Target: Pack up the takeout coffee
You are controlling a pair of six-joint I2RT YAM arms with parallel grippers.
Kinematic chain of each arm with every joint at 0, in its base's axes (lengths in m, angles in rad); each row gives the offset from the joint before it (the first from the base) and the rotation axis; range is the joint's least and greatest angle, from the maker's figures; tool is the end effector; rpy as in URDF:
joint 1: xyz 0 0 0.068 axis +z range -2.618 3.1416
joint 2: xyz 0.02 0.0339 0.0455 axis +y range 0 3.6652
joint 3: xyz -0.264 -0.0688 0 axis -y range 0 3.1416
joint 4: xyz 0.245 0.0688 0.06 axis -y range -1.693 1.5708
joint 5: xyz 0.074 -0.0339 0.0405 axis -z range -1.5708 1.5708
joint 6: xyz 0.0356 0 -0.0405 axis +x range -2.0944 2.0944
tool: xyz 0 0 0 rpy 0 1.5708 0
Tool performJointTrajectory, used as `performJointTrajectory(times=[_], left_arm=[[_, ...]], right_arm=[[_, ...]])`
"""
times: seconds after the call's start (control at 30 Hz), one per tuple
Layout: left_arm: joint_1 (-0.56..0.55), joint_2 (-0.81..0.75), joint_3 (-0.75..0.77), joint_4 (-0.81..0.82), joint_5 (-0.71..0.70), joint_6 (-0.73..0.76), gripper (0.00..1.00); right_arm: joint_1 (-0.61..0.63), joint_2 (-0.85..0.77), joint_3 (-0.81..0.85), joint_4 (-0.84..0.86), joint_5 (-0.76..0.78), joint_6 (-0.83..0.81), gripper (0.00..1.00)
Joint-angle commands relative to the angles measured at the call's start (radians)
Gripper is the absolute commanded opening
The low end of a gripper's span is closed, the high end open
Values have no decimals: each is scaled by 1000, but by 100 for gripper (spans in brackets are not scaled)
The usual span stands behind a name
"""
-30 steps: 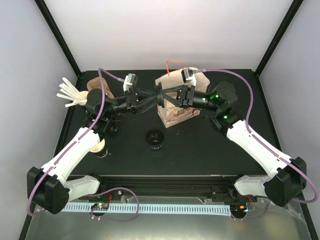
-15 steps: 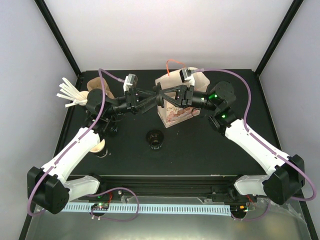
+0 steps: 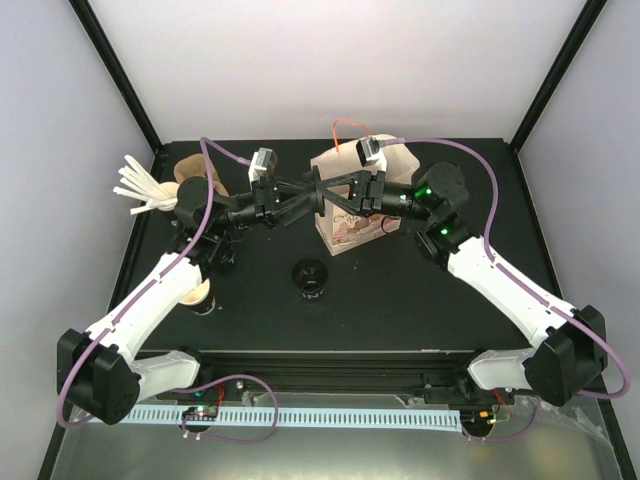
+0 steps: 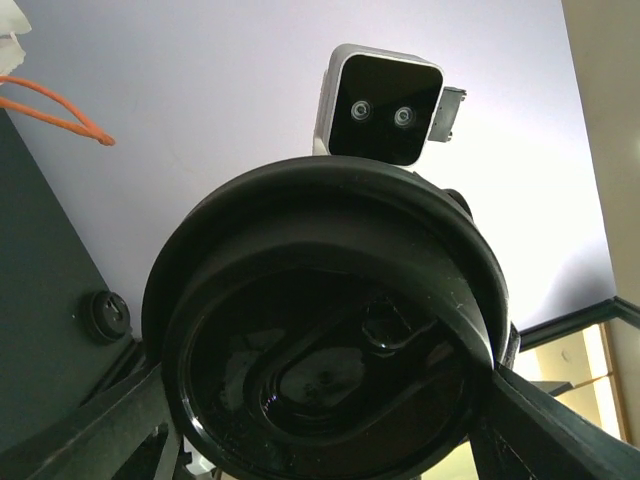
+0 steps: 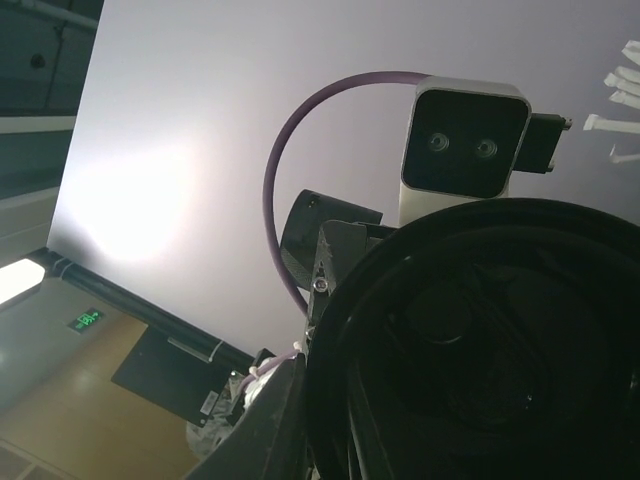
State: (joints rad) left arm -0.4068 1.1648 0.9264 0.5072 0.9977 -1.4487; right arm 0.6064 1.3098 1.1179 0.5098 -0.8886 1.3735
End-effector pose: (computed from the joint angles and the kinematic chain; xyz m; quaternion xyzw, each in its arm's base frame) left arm 0.2250 -0.1295 0.3813 0.0652 0.6510 -0.7329 0.1869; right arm 0.2270 0.1911 0.4109 -0.1248 0.6212 0.7498 0.1907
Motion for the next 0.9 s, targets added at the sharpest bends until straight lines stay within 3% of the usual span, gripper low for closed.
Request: performJointTrajectory(times=[0.0, 0.1, 0.27, 0.37, 0.57, 0.77, 0.87], left_arm=[[2, 5, 17, 52, 12, -7, 73], [3, 6, 19, 41, 14, 1, 74], [43, -20, 30, -112, 47, 136, 72], [59, -52, 65, -340, 52, 312, 72], [62, -110, 152, -919, -99, 801, 72], [38, -108, 150, -1214, -285, 1067, 70], [-45, -64, 165, -1312, -409, 1150, 70]], right_arm=[[7, 12, 19, 35, -22, 16, 14], [8, 16, 19, 34, -22, 15, 19], [5, -6, 54, -118, 0, -104, 50], [-4, -33, 91, -298, 28, -235, 65], [-75, -111, 112, -648, 175, -446, 77], [-170, -193, 58, -701, 278, -495, 82], [-195, -204, 37, -696, 276, -495, 82]])
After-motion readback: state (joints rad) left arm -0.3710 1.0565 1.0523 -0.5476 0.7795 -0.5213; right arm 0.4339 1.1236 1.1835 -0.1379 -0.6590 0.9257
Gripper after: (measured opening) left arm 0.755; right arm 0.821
